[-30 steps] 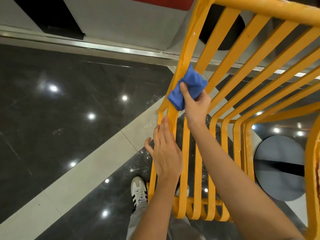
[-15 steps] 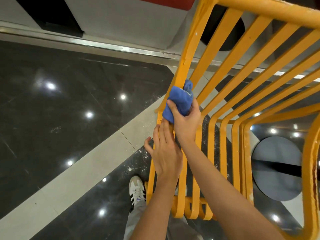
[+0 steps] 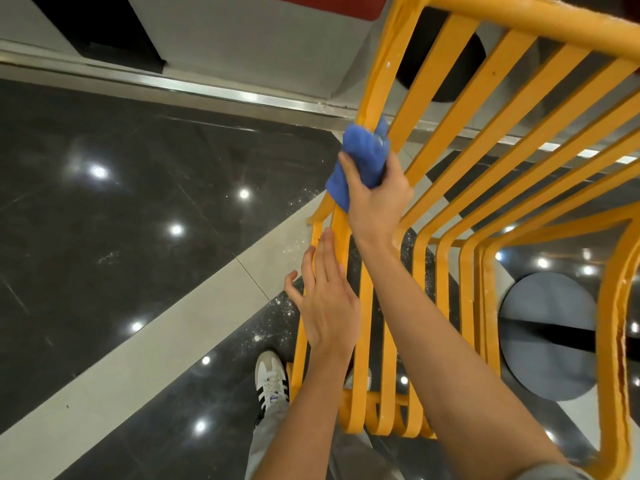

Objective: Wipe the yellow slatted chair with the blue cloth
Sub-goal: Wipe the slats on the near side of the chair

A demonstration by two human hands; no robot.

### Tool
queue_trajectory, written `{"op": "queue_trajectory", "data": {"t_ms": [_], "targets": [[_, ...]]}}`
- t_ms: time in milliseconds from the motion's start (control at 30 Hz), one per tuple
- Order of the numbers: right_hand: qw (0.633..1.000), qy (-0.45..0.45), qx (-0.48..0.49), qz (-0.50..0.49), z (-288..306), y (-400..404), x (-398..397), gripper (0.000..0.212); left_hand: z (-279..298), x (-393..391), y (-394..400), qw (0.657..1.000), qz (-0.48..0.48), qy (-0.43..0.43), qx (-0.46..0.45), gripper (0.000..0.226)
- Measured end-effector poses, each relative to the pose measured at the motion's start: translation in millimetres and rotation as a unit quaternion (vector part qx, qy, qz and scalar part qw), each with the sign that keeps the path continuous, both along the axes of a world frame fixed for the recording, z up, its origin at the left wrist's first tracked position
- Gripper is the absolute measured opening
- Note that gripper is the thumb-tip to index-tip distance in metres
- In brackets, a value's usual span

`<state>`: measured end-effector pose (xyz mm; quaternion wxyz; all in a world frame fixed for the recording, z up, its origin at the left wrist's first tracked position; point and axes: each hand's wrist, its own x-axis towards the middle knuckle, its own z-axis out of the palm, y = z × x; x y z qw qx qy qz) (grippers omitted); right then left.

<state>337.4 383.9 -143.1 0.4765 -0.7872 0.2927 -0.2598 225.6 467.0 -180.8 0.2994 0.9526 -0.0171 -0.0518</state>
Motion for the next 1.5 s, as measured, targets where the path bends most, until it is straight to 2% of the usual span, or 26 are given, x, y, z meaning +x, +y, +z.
{"op": "queue_trajectory", "data": {"t_ms": [133,333,400,467,567,667,733,833,900,1100,1233,1333,1500], "targets": [[0.995,-0.001,0.097,-0.007,-2,-7,-11,0.022,2,0,0,1.000,0.004,-0.003,0.001,0.052],[0.982,-0.126,0.136,-0.021,41,-29,52,0.023,1,1,-2,1.000,0.004,-0.010,-0.011,0.050],[0.976,-0.126,0.174,-0.035,31,-29,45,0.017,1,0,-2,1.000,0.006,-0.011,-0.010,0.050],[0.975,-0.089,0.202,-0.020,17,-20,26,0.014,0,-1,-1,1.000,0.005,-0.008,-0.008,0.051],[0.973,-0.081,0.213,-0.029,24,-19,33,0.022,-1,-1,-1,1.000,0.007,-0.010,-0.009,0.051],[0.963,-0.146,0.226,-0.032,50,-33,63,0.027,-2,-1,-2,1.000,0.009,-0.014,-0.014,0.050],[0.965,-0.152,0.212,-0.035,50,-35,64,0.025,-1,-1,-3,1.000,0.010,-0.010,-0.015,0.050],[0.975,-0.091,0.201,-0.029,30,-25,41,0.010,-2,-1,-2,1.000,0.010,-0.014,-0.019,0.049],[0.976,-0.074,0.201,-0.028,32,-23,38,0.017,-3,0,-2,0.999,0.009,-0.023,-0.021,0.047],[0.971,-0.161,0.174,-0.018,60,-40,68,0.014,-4,0,-1,0.999,0.012,-0.027,-0.033,0.047],[0.984,-0.093,0.152,-0.011,28,-34,45,0.017,-3,0,0,0.999,0.011,-0.012,-0.028,0.048],[0.988,-0.068,0.139,-0.009,27,-37,42,0.023,-2,0,0,1.000,0.010,-0.012,-0.024,0.049],[0.983,-0.130,0.127,-0.036,60,-38,66,0.016,-2,0,1,0.999,0.010,-0.011,-0.036,0.047]]}}
